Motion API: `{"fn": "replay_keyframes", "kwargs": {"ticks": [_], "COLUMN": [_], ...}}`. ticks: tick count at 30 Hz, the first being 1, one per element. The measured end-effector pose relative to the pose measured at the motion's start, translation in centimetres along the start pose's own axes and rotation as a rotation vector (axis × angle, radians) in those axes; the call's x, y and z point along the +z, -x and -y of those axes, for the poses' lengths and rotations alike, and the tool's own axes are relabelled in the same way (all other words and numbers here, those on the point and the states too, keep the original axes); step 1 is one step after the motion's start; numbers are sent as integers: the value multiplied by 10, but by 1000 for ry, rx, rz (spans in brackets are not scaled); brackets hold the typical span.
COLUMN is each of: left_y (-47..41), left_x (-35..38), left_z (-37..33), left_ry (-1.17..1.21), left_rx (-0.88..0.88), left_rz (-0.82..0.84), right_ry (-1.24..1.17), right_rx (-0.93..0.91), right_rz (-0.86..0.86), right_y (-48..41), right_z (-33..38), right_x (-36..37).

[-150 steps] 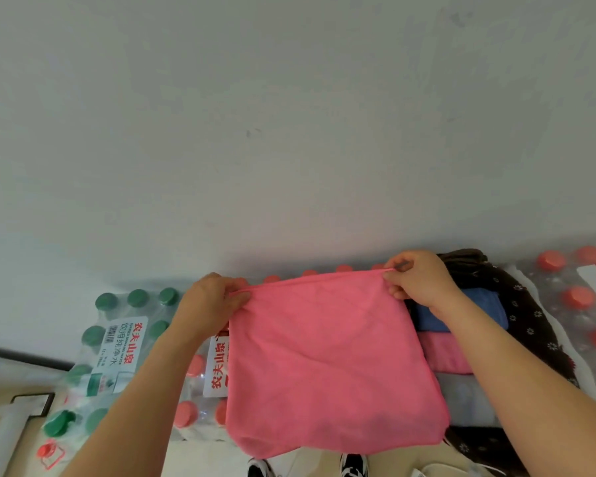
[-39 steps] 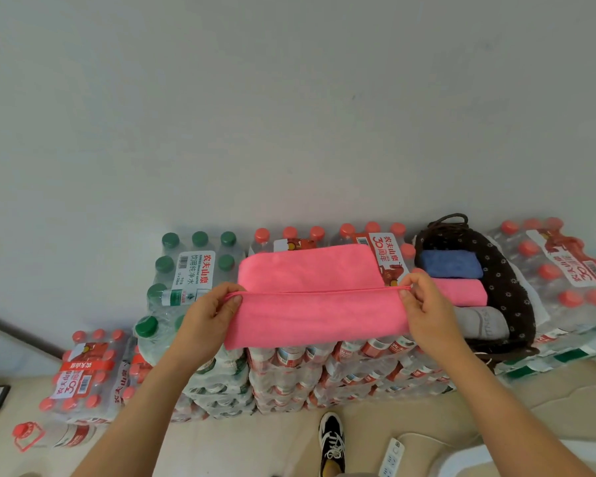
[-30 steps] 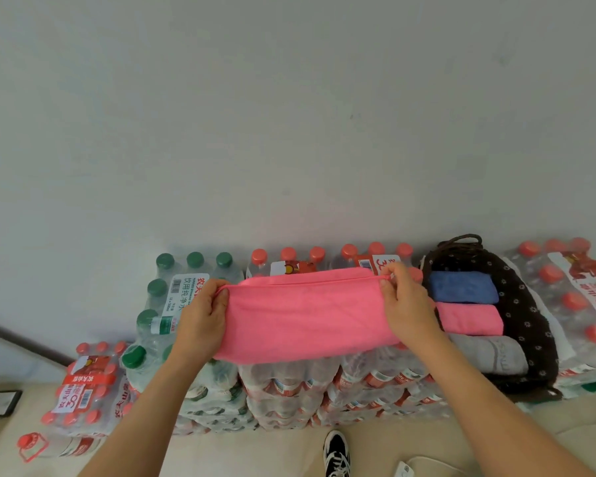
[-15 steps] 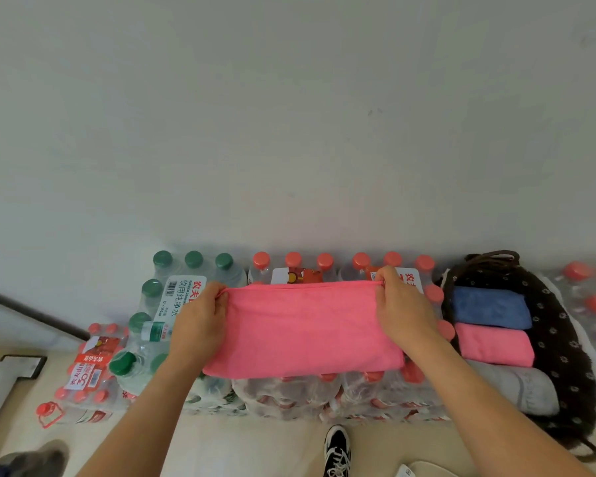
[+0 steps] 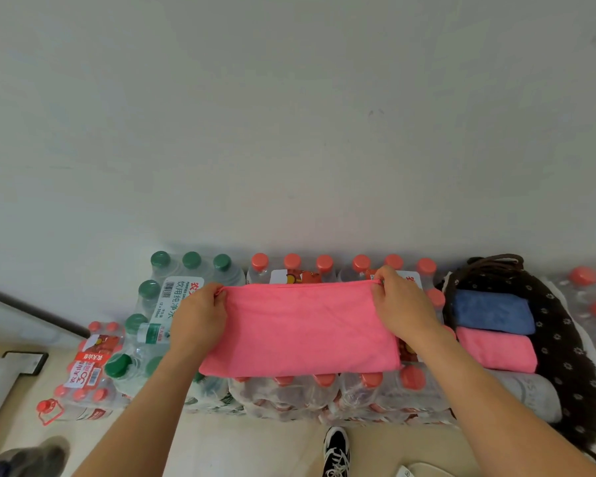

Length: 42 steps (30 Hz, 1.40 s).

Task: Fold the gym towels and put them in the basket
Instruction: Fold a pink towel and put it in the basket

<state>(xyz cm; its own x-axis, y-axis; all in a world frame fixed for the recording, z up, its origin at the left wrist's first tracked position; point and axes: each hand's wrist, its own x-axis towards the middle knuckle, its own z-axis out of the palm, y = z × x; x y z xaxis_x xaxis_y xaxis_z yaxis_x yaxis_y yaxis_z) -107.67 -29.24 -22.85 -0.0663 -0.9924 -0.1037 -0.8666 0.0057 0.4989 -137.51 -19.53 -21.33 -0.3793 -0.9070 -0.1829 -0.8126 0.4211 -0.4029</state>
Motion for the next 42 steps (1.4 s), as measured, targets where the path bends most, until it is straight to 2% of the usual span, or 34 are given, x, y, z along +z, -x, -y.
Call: {"fn": "replay_keyframes", "kwargs": {"ticks": [9, 14, 17, 20, 24, 33, 36, 39, 42], "left_y": [-10, -18, -25, -30, -33, -40, -38, -35, -32], "left_x": [-16, -23, -24, -20, -16, -14, -10, -6, -3], "left_z": [-17, -30, -35, -40, -43, -53, -53, -51, -52], "left_ry": [-85, 15, -23, -17, -5, -177, -208, -278, -362], "left_rx": [24, 89, 150, 202, 196, 229, 259, 374, 413], "left_rz": [172, 299, 366, 365, 345, 343, 343, 288, 261], "right_ry": [3, -18, -30, -3, -24, 5, 68, 163, 317], "right_rx": [9, -91, -187, -238, -265, -255, -277, -329, -394], "right_rz": [131, 57, 92, 152, 151, 209, 241, 260, 352], "right_y": [-10, -11, -16, -22, -29, -37, -39, -41, -42], "right_z": [3, 9, 10, 9, 5, 4, 9, 17, 28], "right_x": [-13, -21, -21, -20, -21, -18, -19, -19, -14]}}
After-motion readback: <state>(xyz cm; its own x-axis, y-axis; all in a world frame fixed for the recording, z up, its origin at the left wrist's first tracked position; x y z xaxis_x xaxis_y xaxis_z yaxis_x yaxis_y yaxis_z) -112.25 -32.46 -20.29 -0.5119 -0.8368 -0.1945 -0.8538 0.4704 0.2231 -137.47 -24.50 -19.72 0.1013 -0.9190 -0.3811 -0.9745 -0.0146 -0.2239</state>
